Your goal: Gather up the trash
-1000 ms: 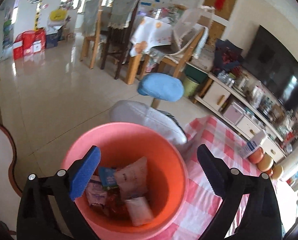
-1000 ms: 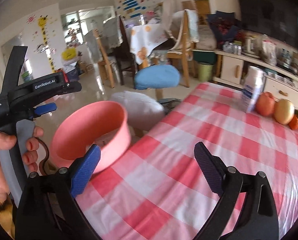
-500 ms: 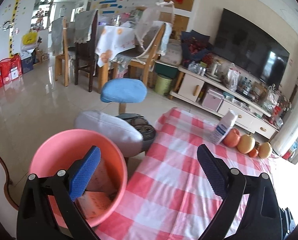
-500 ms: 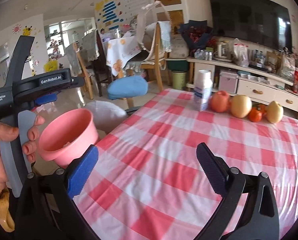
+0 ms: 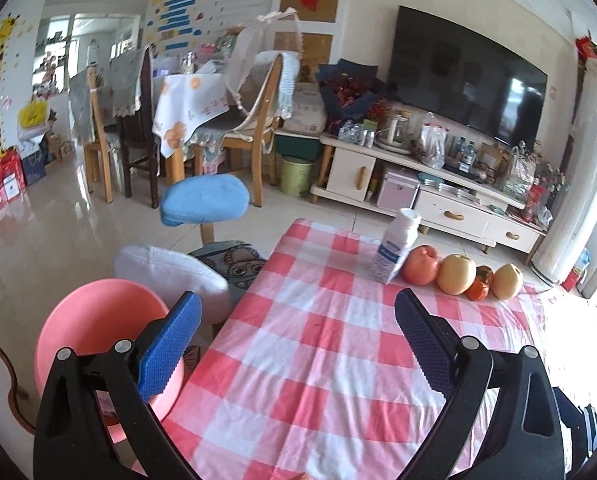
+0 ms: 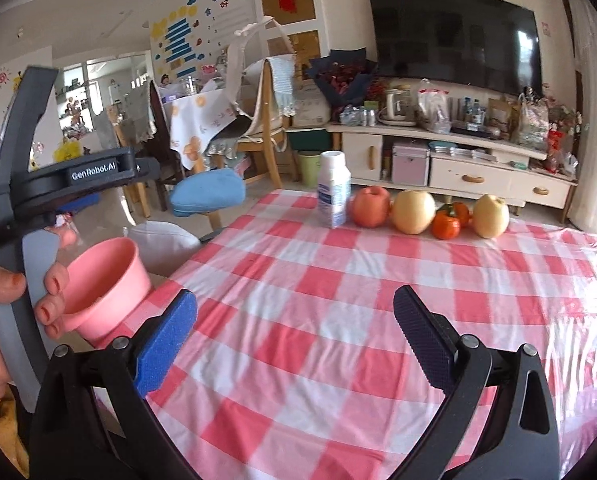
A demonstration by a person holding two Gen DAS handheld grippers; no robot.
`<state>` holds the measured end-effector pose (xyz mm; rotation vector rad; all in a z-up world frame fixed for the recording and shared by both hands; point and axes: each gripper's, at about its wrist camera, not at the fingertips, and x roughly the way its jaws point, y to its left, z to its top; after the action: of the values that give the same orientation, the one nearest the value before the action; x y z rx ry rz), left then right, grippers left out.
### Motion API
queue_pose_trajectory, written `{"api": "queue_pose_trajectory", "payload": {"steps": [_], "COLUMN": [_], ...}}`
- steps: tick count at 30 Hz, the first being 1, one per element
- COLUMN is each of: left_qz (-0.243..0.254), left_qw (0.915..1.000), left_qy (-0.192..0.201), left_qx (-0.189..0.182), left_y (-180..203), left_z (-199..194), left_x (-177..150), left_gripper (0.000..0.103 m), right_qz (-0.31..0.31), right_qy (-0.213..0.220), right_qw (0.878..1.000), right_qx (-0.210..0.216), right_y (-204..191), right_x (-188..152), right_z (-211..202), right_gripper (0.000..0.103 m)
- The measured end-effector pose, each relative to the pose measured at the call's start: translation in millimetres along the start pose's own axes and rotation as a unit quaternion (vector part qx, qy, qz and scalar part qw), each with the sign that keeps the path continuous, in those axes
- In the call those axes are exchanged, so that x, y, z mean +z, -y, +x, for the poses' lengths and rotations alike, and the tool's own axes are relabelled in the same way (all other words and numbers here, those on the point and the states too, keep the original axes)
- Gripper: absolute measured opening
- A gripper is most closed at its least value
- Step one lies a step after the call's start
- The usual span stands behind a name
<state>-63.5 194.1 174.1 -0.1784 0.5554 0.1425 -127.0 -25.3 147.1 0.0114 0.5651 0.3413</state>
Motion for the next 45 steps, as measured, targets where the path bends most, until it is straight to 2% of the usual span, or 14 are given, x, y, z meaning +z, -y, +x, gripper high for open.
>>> {"api": "queue_pose_trajectory", "payload": {"steps": [11,19,32,39,45], "left_qz": [0.045,0.06,0.111,0.138,0.159], "left_qw": [0.9986,0.997,0.9917,0.9884,0.9854], "left_qy": [0.024,0.04,0.041,0.037,0.032], "left_qx": [-0.009,-0.029,-0.049,-0.052,-0.052], "left_y": [58.6,93.6,152.4,175.5,189.5], "left_z": [-13.1,-20.9,-25.1,-22.5,-19.4], "left_x": [-1.2,-4.7,-22.2,-32.8,-39.5], "left_gripper": [0.096,0.096,0.096,0.096,0.096], "right_qz": [0.0,0.019,0.032,0.05,0.042], "right_qy": [0.021,0.031,0.034,0.033,0.029], "right_qw": [0.998,0.997,0.992,0.99,0.989], "right_qx": [-0.053,-0.073,-0.119,-0.131,-0.136], "right_y": [32.5,62.9,108.8,132.6,140.5], "right_x": [1.0,0.2,-9.7,-17.9,-23.8], "right_z": [-20.5,-31.7,-43.6,-48.1,-48.9], "right_gripper": [0.099,0.099,0.099,0.099,0.099]}}
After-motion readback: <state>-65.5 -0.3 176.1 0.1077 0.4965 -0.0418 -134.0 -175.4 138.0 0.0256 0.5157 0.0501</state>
